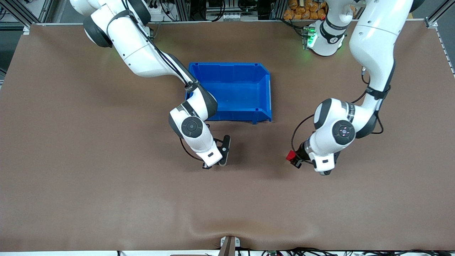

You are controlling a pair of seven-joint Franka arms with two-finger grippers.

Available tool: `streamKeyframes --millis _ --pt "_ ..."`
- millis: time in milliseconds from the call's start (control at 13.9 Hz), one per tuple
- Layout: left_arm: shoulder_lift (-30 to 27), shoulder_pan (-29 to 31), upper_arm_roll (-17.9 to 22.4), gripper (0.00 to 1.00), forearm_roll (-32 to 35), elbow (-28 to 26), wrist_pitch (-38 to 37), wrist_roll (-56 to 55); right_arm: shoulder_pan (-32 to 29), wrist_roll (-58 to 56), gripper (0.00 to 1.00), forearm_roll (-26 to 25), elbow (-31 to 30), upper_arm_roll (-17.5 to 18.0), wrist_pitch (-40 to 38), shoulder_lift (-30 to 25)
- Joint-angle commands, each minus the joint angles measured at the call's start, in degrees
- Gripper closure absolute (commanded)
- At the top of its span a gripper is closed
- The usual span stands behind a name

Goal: Attach green and red cubes to black cube
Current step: 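Lower the green cube against the black cube while the left gripper carries red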

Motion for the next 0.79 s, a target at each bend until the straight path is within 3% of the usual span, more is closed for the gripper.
streamKeyframes --millis 0,72,144,503,718 --pt "2.62 -1.86 0.24 1.00 -0.69 4.38 -0.37 -5.05 1.09 1.44 0.69 -0.37 2.36 -0.46 -0.30 2.09" --pt "2.97 -2.39 0.24 1.00 -0.78 4.56 -0.37 -6.72 1.09 1.44 0.29 -0.37 2.36 -0.46 -0.30 2.09" --pt "3.06 -3.26 0.24 1.00 -1.13 4.91 -0.28 -8.22 0.92 1.44 0.00 -0.37 2.28 -0.46 -0.39 2.00" --pt "5.34 -7.57 0.24 1.00 -4.82 8.59 -0.02 -17.88 -1.01 1.53 0.00 2.09 1.48 -0.37 -4.67 -1.24" --pt "9.46 -10.56 0.32 1.00 -4.74 15.17 -0.02 -20.19 -4.08 2.41 0.00 2.71 1.40 -0.37 -9.69 -4.67"
